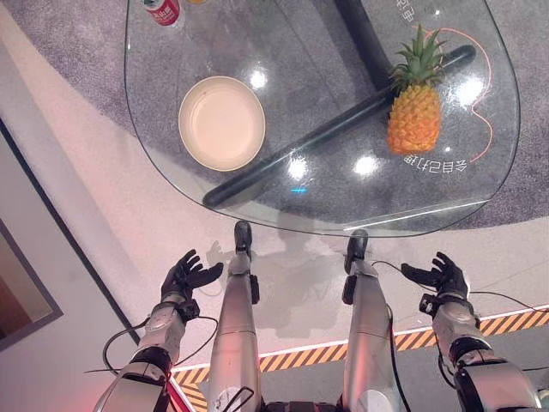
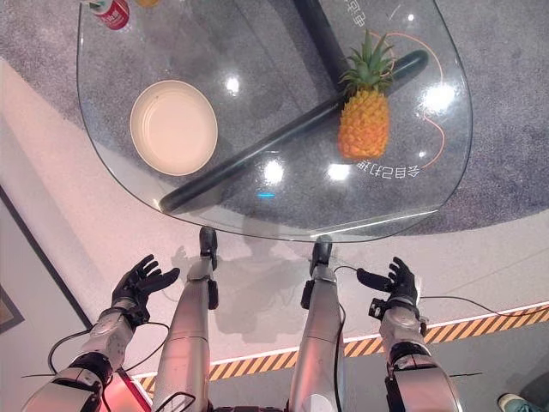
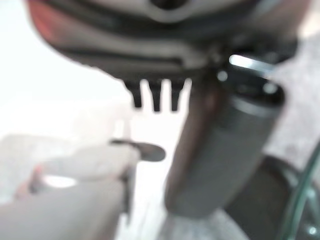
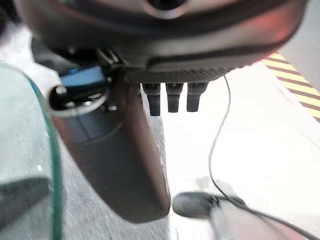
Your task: Pick up the fruit to the plate
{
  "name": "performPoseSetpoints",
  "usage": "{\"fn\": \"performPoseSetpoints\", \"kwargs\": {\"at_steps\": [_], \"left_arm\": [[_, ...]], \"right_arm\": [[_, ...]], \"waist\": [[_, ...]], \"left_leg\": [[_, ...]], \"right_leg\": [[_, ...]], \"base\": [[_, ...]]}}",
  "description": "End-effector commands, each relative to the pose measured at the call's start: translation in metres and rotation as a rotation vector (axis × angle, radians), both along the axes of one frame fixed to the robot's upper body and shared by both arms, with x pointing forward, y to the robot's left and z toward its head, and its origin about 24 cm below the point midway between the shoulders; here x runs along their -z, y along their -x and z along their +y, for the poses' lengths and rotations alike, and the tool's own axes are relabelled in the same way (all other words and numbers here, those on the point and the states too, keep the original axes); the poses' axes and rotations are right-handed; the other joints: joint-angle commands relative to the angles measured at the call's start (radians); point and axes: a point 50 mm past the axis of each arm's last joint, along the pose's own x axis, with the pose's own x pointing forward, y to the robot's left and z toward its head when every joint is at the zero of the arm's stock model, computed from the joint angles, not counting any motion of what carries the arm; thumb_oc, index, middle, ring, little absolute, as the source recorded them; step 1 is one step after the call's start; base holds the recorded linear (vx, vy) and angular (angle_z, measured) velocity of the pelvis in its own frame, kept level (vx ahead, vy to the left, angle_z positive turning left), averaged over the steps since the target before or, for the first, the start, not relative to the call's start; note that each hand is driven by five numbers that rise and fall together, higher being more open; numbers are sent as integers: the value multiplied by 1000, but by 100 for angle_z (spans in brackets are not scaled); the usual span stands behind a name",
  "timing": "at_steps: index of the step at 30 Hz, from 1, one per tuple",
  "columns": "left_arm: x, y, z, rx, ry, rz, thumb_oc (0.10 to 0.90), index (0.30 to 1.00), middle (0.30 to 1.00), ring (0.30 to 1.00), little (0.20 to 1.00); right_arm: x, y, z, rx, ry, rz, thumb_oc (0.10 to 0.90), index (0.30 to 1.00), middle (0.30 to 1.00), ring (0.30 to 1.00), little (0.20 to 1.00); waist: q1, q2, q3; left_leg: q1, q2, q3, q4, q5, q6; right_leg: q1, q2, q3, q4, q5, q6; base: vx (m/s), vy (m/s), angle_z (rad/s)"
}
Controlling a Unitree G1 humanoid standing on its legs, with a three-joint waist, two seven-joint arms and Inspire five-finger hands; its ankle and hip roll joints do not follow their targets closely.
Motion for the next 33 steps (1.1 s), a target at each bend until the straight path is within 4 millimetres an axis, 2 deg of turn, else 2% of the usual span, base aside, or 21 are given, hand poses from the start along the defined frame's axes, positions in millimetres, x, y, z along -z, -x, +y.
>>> {"fn": "performPoseSetpoints", "kwargs": {"at_steps": [1,3,6,7,9,14,23,24,25,27,33], "left_arm": [[-3,19,42,-87,-77,30,800,900,900,900,900],[-5,19,45,-86,-83,33,800,900,900,900,900],[-6,19,46,-84,-85,35,800,900,900,900,900],[-6,18,46,-84,-86,35,800,900,900,900,900],[-7,17,46,-75,-89,39,800,900,900,900,900],[-6,17,43,-68,-94,42,800,900,900,900,900],[-5,14,32,-69,-75,36,800,900,900,900,900],[-4,14,30,-65,-70,37,800,900,900,900,900],[-3,14,30,-65,-69,38,800,900,900,900,900],[-1,15,27,-65,-61,37,800,900,900,900,900],[4,18,21,-71,-42,38,800,900,900,900,900]], "right_arm": [[-23,34,-60,279,121,-38,800,900,900,900,900],[-38,38,-75,387,152,-88,800,900,900,900,900],[-56,38,-86,477,175,-175,800,900,900,900,900],[-59,37,-87,487,176,-189,800,900,900,900,900],[-79,30,-92,526,198,-280,800,900,900,900,900],[-114,16,-93,589,220,-427,800,900,900,900,900],[-177,-2,-72,691,183,-829,800,900,900,900,900],[-191,-4,-66,689,202,-904,800,900,900,900,900],[-194,-4,-65,690,207,-922,800,900,900,900,900],[-217,-6,-54,684,239,-1032,800,900,900,900,900],[-258,-5,-19,631,366,-1210,800,900,900,900,900]], "waist": [[21,-30,-17],[23,-34,-17],[26,-35,-17],[26,-35,-17],[29,-35,-17],[30,-36,-17],[17,-30,-17],[15,-27,-17],[15,-26,-17],[11,-24,-17],[2,-19,-17]], "left_leg": [[-22,-13,-28,137,-121,82],[-25,-12,-31,142,-125,84],[-28,-11,-34,146,-129,88],[-28,-12,-35,147,-130,88],[-28,-13,-37,149,-133,90],[-18,-14,-34,137,-132,90],[-21,-19,-28,127,-129,92],[-23,-20,-27,126,-128,93],[-23,-20,-26,125,-128,93],[-26,-20,-24,126,-126,93],[-22,-21,-16,116,-119,97]], "right_leg": [[1,-6,-46,-59,96,-39],[4,-7,-52,-60,98,-37],[4,-7,-56,-56,98,-35],[3,-7,-56,-56,98,-35],[4,-9,-60,-57,101,-34],[14,-9,-68,-67,102,-33],[3,-9,-64,-68,97,-39],[-1,-9,-63,-66,97,-39],[-2,-9,-62,-66,97,-39],[-5,-10,-60,-66,94,-41],[-8,-9,-53,-62,88,-44]], "base": [[8,-34,1],[7,-32,1],[0,0,0],[0,0,0],[0,0,0],[-2,-3,3],[1,22,0],[4,40,-2],[8,40,-3],[8,33,-1],[14,41,-2]]}}
